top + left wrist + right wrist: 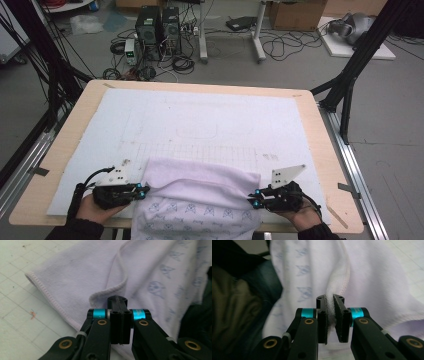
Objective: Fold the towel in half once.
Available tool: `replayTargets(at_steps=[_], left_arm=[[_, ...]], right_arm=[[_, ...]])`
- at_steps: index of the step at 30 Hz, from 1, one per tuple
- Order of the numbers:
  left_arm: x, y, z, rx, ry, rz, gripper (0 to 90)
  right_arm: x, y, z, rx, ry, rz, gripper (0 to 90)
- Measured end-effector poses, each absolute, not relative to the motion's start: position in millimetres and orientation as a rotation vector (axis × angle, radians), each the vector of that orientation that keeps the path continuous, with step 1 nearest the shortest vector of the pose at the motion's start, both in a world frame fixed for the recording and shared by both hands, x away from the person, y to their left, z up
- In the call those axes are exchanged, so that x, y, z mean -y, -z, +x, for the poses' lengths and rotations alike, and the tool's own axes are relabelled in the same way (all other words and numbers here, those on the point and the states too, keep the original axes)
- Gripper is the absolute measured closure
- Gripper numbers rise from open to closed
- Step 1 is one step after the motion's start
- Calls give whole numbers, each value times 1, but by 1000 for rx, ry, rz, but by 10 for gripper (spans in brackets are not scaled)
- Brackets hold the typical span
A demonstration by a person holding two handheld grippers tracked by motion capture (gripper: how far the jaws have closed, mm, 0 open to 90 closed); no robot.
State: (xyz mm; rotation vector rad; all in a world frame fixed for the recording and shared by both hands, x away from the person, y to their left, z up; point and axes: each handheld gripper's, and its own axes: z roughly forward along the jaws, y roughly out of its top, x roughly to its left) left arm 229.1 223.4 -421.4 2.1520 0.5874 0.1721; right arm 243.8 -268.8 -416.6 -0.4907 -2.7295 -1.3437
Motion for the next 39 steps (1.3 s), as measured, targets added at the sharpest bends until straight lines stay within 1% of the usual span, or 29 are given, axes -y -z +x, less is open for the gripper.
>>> replayTargets(at_steps=[2, 3, 4, 5, 7, 8, 9, 11, 13, 15, 17, 19, 20, 21, 23, 24, 28, 29, 33, 36, 39], left_arm=[[-229, 416, 218, -556, -169, 2132, 885], [-231, 413, 215, -546, -170, 2122, 855], [-233, 410, 213, -558, -177, 2116, 771], [-235, 407, 212, -547, -173, 2115, 741], [-236, 404, 215, -554, -195, 2107, 723], [-234, 404, 218, -574, -209, 2106, 681], [-232, 405, 222, -588, -221, 2106, 620], [-226, 408, 233, -595, -231, 2122, 615], [-219, 411, 245, -621, -229, 2133, 561], [-211, 415, 255, -628, -224, 2155, 556], [-204, 420, 265, -643, -205, 2176, 516], [-198, 424, 274, -652, -198, 2197, 508], [-196, 426, 276, -655, -190, 2196, 509], [-194, 428, 278, -646, -182, 2200, 539], [-193, 432, 279, -610, -154, 2220, 764], [-192, 432, 277, -602, -153, 2228, 834], [-196, 429, 270, -582, -151, 2212, 857], [-198, 428, 267, -583, -156, 2201, 857], [-207, 421, 252, -554, -160, 2167, 851], [-214, 420, 238, -538, -162, 2169, 852], [-218, 420, 221, -510, -134, 2175, 847]], right_arm=[[272, 411, 236, 2702, 1383, -462, 816], [274, 409, 233, 2688, 1407, -453, 799], [277, 406, 232, 2676, 1425, -468, 774], [279, 404, 233, 2663, 1450, -466, 766], [282, 400, 234, 2654, 1472, -478, 758], [282, 400, 236, 2649, 1476, -492, 741], [281, 400, 237, 2656, 1465, -500, 726], [276, 404, 241, 2695, 1419, -526, 677], [274, 408, 248, 2697, 1390, -546, 673], [272, 412, 256, 2685, 1394, -571, 652], [269, 418, 263, 2674, 1372, -580, 650], [263, 425, 267, 2668, 1340, -590, 638], [260, 429, 269, 2664, 1327, -588, 631], [258, 432, 270, 2669, 1312, -590, 631], [255, 438, 270, 2673, 1275, -581, 653], [254, 439, 269, 2664, 1261, -573, 679], [250, 444, 266, 2665, 1221, -526, 799], [250, 443, 265, 2654, 1217, -524, 811], [251, 438, 260, 2658, 1234, -509, 833], [253, 433, 253, 2655, 1253, -479, 837], [253, 429, 241, 2630, 1276, -421, 829]])
